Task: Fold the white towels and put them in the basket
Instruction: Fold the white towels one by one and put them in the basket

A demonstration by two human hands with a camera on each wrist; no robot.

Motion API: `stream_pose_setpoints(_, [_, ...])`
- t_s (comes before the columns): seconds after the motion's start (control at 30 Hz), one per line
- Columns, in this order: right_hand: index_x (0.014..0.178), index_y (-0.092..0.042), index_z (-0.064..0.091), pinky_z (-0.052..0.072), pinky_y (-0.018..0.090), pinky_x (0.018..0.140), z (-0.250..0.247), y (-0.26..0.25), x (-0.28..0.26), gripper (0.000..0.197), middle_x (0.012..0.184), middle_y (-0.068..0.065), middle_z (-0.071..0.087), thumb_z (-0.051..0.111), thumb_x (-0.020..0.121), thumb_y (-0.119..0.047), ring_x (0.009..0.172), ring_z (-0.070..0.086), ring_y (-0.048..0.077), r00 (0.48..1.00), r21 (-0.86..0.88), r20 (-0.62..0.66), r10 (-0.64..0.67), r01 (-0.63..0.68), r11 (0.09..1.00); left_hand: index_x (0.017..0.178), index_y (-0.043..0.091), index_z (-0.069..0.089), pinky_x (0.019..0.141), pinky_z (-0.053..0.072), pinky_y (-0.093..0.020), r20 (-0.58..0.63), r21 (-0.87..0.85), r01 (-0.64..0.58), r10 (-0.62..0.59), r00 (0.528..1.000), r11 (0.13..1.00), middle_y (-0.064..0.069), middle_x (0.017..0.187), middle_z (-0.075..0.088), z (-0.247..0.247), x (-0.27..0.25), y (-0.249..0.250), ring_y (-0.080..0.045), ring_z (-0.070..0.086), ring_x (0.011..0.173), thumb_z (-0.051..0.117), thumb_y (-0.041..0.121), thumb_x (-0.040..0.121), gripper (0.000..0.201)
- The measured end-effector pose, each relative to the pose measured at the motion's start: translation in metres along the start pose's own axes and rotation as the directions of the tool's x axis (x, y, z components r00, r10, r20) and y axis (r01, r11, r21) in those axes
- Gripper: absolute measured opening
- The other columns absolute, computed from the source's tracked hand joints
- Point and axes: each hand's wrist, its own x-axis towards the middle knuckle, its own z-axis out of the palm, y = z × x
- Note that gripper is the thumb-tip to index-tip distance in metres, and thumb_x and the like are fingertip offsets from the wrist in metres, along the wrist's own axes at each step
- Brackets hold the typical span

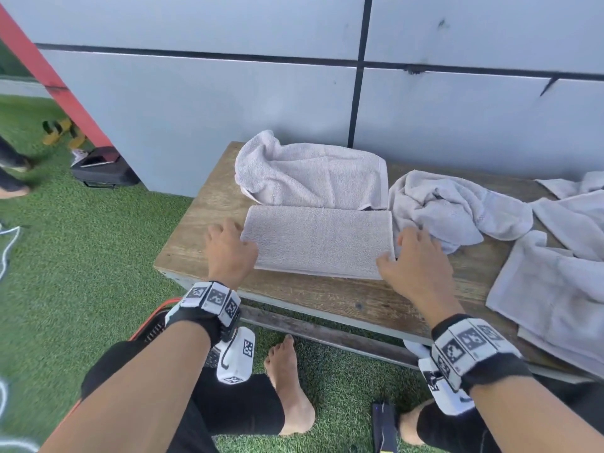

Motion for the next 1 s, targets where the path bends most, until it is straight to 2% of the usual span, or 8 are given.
stream_pose_setpoints(0.07, [0.104,-0.016,0.046,0.042,0.04,0.086,0.003,-0.024,0.007,0.031,0.106,0.003,0.049,0.055,0.085,-0.038,0.099,0.046,0.023,0.986,-0.043,-0.109,-0.125,0.121,0.992,0.125,0.011,0.05,0.106,0.04,-0.039,-0.039,0.014,-0.171,0.171,0.984,0.985,-0.009,0.129,0.045,0.011,0.003,0.019,-0.024,0.041,0.121,0.061,0.008,0.086,0.041])
stream_pose_setpoints(0.13, [0.111,-0.015,0.049,0.041,0.043,0.094,0.014,-0.048,0.023,0.032,0.113,0.005,0.051,0.051,0.085,-0.034,0.108,0.048,0.025,0.968,-0.028,-0.114,-0.225,0.224,0.974,0.131,0.008,0.049,0.111,0.037,-0.042,-0.006,0.003,-0.338,0.338,0.941,0.941,-0.015,0.14,0.041,0.025,0.006,0.042,-0.029,0.039,0.131,0.057,0.006,0.088,0.043])
stream_pose_setpoints(0.2, [0.123,-0.013,0.049,0.039,0.044,0.101,0.029,-0.067,0.04,0.038,0.131,0.007,0.049,0.047,0.09,-0.031,0.124,0.044,0.027,0.953,-0.003,-0.036,-0.302,0.302,0.953,0.139,0.004,0.044,0.119,0.029,-0.045,0.078,0.022,-0.458,0.455,0.887,0.889,-0.02,0.151,0.034,0.042,0.01,0.063,-0.035,0.03,0.143,0.052,0.006,0.092,0.047])
stream_pose_setpoints(0.27, [0.143,-0.013,0.038,0.028,0.046,0.115,0.048,-0.075,0.051,0.049,0.156,0.008,0.031,0.039,0.098,-0.031,0.145,0.026,0.025,0.928,-0.004,0.087,-0.361,0.363,0.932,0.151,0.009,0.03,0.124,0.014,-0.047,0.199,0.081,-0.508,0.486,0.851,0.857,-0.016,0.163,0.016,0.058,0.009,0.075,-0.033,0.009,0.153,0.042,0.014,0.099,0.053])
stream_pose_setpoints(0.37, [0.159,-0.022,0.006,0.004,0.046,0.124,0.075,-0.064,0.05,0.058,0.167,-0.001,-0.002,0.017,0.105,-0.04,0.153,-0.004,0.018,0.914,-0.037,0.21,-0.347,0.362,0.931,0.16,0.026,0.007,0.125,-0.002,-0.045,0.314,0.171,-0.51,0.444,0.839,0.843,0.002,0.168,-0.007,0.078,0.006,0.069,-0.022,-0.009,0.154,0.022,0.032,0.107,0.055])
stream_pose_setpoints(0.43, [0.159,-0.027,-0.001,-0.001,0.046,0.124,0.085,-0.052,0.046,0.059,0.167,-0.005,-0.007,0.011,0.104,-0.046,0.153,-0.009,0.015,0.918,-0.062,0.182,-0.354,0.37,0.927,0.159,0.031,0.001,0.125,-0.005,-0.042,0.297,0.207,-0.528,0.461,0.836,0.824,0.008,0.167,-0.011,0.085,0.006,0.058,-0.017,-0.013,0.153,0.015,0.04,0.106,0.055])
stream_pose_setpoints(0.63, [0.159,-0.028,0.009,0.001,0.042,0.124,0.089,-0.045,0.048,0.062,0.167,-0.005,0.003,0.017,0.103,-0.051,0.153,-0.001,0.016,0.933,-0.041,0.097,-0.347,0.352,0.935,0.158,0.039,0.006,0.125,0.0,-0.043,0.231,0.214,-0.508,0.462,0.856,0.835,0.009,0.168,-0.002,0.09,0.009,0.046,-0.015,-0.005,0.154,0.018,0.052,0.104,0.057])
stream_pose_setpoints(1.0, [0.159,-0.02,0.005,-0.002,0.039,0.124,0.082,-0.021,0.044,0.072,0.167,-0.002,-0.003,0.013,0.099,-0.059,0.153,-0.006,0.015,0.967,-0.077,0.093,-0.235,0.242,0.967,0.158,0.038,0.002,0.125,-0.005,-0.04,0.152,0.228,-0.332,0.303,0.941,0.915,0.008,0.168,-0.003,0.073,0.011,0.017,-0.014,-0.005,0.154,0.015,0.053,0.103,0.059])
